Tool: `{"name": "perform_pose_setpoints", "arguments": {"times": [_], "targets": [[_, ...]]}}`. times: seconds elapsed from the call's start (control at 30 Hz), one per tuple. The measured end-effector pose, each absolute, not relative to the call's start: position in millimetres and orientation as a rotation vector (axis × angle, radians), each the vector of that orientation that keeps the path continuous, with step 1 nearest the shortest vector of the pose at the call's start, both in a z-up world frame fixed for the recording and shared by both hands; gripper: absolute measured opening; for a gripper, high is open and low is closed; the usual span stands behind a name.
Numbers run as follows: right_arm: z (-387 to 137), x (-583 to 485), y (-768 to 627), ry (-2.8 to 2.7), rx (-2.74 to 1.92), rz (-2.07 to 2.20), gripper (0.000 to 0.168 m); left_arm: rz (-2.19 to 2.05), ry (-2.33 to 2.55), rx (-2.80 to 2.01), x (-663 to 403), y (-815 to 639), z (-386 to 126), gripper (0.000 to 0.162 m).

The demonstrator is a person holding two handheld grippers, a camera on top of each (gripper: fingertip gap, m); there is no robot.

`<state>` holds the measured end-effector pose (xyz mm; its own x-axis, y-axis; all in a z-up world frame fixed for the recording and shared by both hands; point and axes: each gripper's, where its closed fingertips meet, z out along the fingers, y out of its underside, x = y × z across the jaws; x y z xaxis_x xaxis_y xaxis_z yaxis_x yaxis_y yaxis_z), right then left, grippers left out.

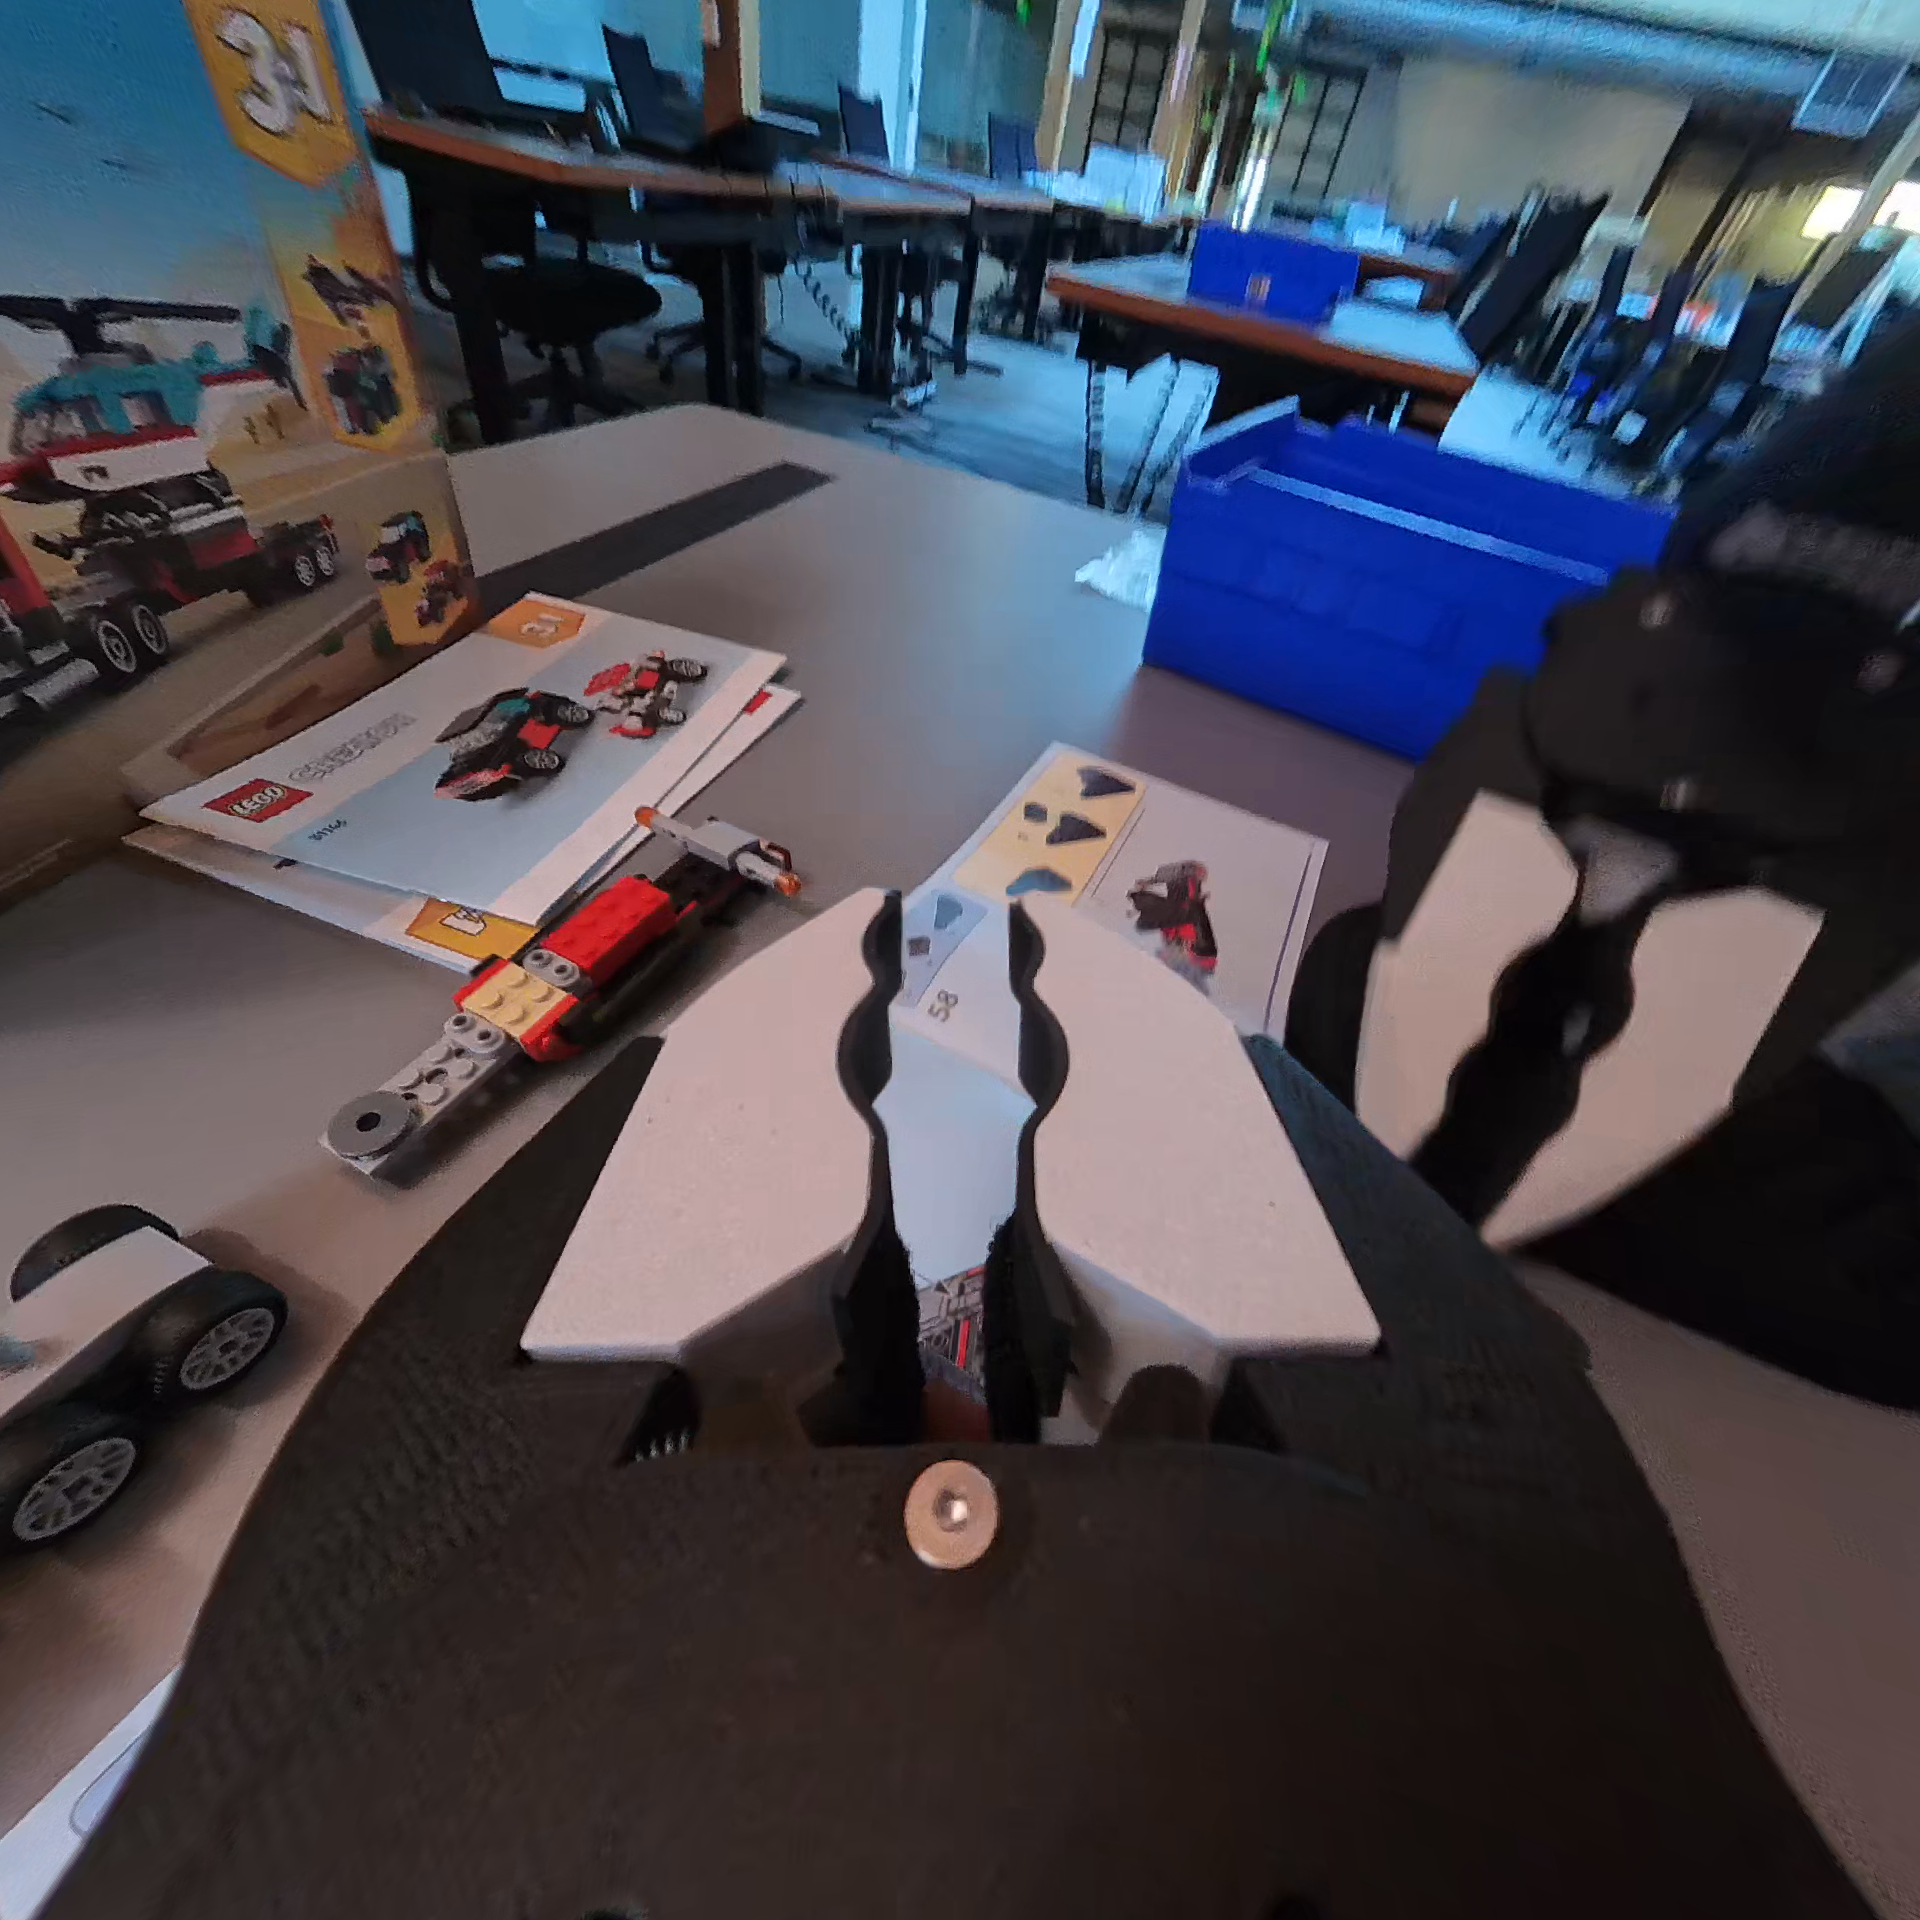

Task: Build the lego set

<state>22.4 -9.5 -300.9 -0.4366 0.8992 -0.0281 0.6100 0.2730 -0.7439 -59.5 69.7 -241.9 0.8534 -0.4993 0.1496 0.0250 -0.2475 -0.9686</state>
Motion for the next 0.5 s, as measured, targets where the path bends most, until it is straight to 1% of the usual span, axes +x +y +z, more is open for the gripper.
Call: {"name": "perform_pose_setpoints", "arguments": {"times": [0.1,0.2,0.37,0.5], "targets": [[-285,31,40,-1.82,-1.56,0.962,0.018,-0.409,0.483,-1.868,-49,70,-263,0.02],[-300,57,92,-1.585,-1.777,0.781,0.016,-0.319,0.644,-1.961,-31,67,-285,0.02],[-321,75,107,-1.519,-1.865,0.684,0.016,-0.299,0.867,-1.952,7,57,-296,0.019],[-328,73,107,-1.508,-1.859,0.66,0.014,-0.219,0.938,-2.087,1,54,-325,0.009]]}}
